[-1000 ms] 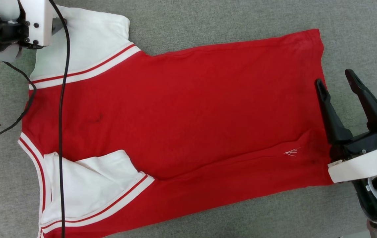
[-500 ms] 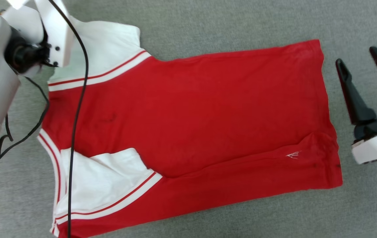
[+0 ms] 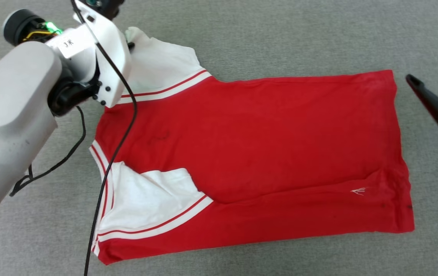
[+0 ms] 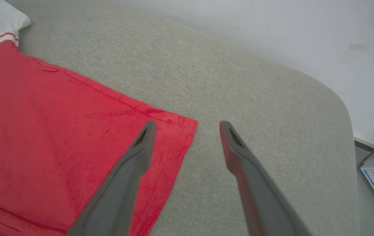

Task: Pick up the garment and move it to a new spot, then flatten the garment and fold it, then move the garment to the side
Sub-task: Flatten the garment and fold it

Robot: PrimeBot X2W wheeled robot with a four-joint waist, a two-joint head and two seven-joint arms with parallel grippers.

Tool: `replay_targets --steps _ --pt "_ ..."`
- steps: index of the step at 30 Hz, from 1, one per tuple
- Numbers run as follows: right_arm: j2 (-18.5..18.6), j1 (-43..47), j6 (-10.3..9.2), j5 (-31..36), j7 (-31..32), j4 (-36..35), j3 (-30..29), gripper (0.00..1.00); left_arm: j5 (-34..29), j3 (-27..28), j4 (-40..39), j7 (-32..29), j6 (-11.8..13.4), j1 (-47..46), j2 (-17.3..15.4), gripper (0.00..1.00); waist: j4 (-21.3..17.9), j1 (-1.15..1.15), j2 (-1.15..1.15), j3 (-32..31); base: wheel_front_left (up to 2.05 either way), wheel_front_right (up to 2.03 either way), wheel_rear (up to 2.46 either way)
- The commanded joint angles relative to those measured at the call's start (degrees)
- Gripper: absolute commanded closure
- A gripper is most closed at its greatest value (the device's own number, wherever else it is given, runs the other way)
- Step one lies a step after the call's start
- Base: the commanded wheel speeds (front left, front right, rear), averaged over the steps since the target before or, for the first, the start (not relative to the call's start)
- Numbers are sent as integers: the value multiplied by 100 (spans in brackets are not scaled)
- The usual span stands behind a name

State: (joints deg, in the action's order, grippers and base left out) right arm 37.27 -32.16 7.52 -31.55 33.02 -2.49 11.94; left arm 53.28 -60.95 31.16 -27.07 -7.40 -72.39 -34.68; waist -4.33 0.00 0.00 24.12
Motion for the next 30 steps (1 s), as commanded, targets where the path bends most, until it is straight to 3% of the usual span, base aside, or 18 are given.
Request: replay_targets --steps 1,7,14,22,30 --pt "137 -235 -6 -153 276 176 122 0 -47 -25 -114 73 -2 72 -4 100 82 0 0 -9 0 0 0" --pt "418 -672 -6 -483 1078 671 522 0 -122 -45 -438 209 44 76 20 100 247 0 0 44 0 0 0" --pt "281 -1172 -6 -649 1539 1356 848 0 -236 -58 -793 267 132 -52 -16 100 421 0 0 222 0 0 0" --pt "15 -1573 -6 -374 1327 2293 1196 0 -288 -22 -1051 321 208 -155 -11 100 570 0 0 444 0 0 0" --pt "-266 -1393 -3 -403 1116 3157 1844 0 -276 -5 -1103 411 240 -98 -58 100 603 0 0 506 0 0 0"
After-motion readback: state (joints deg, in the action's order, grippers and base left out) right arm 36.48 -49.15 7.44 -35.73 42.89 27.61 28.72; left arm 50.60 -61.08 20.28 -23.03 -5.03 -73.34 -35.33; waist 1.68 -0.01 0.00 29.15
